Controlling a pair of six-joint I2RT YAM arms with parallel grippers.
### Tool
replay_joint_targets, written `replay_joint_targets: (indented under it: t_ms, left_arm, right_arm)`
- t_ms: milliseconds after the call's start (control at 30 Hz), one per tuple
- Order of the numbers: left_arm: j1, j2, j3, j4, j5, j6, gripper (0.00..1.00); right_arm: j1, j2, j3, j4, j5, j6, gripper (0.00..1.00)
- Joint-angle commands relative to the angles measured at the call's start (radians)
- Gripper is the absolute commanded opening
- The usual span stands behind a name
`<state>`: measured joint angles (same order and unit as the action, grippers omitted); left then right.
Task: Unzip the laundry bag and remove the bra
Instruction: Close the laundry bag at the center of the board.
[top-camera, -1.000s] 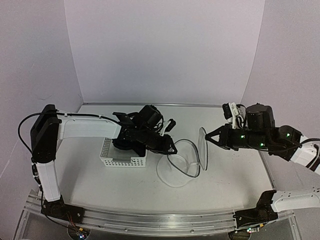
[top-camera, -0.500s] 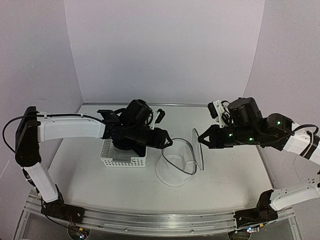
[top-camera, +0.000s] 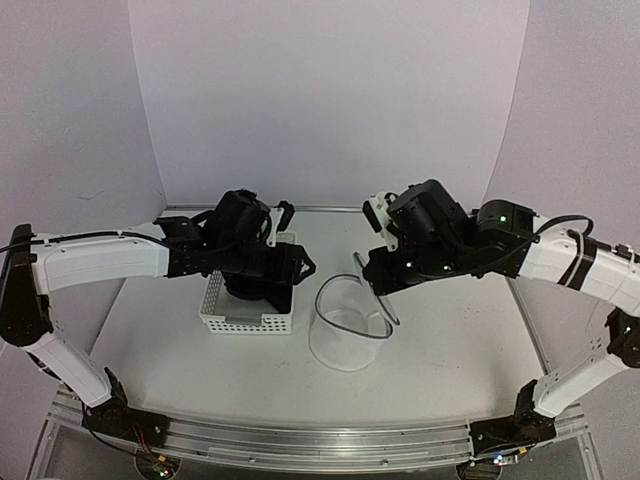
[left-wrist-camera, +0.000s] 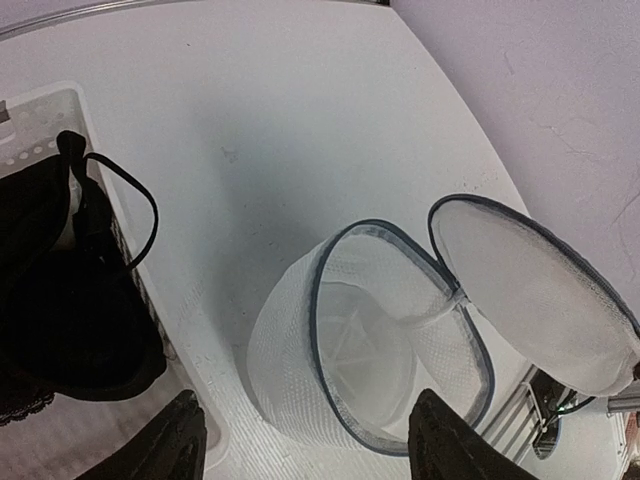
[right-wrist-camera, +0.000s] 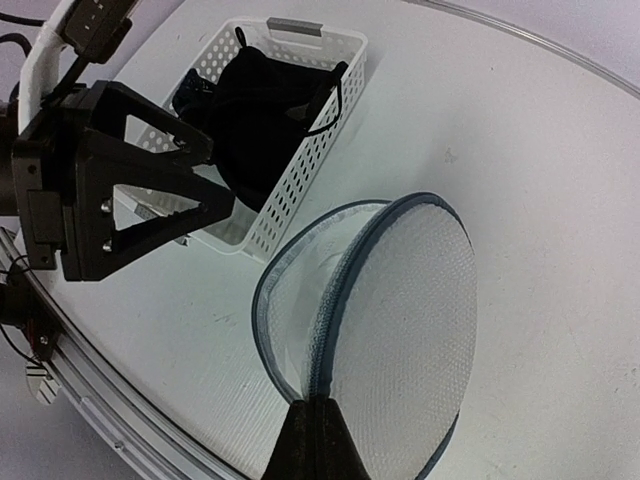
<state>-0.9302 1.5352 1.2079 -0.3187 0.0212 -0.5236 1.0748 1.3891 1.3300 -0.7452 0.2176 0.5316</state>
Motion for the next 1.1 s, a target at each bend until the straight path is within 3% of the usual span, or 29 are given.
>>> replay_joint_targets:
  t_ms: [0,233,700,1067]
  left_arm:
    - [0.002,-0.078,-0.036,-0.022,-0.074,0.024,0.70]
    - [0.009,-0.143,-0.098,-0.028,-0.116,0.023,0.69]
    - [0.025,-0.167,-0.132,-0.026,-0.118,0.027,0.69]
    - [0.025,-0.158,-0.173,0.022,0.015,0.014,0.68]
  right_arm:
    - [0.042,0.097,0.128,-0.055,0.084,-0.062,0.00]
    - [0.123,0.237,0.231,-0.115,0.118,-0.117,0.00]
    - [0.257,0.413,0.239,-0.119,0.187,-0.149,0.00]
    - [0.283,0.528,0.259,-0.044,0.197,-0.169,0.00]
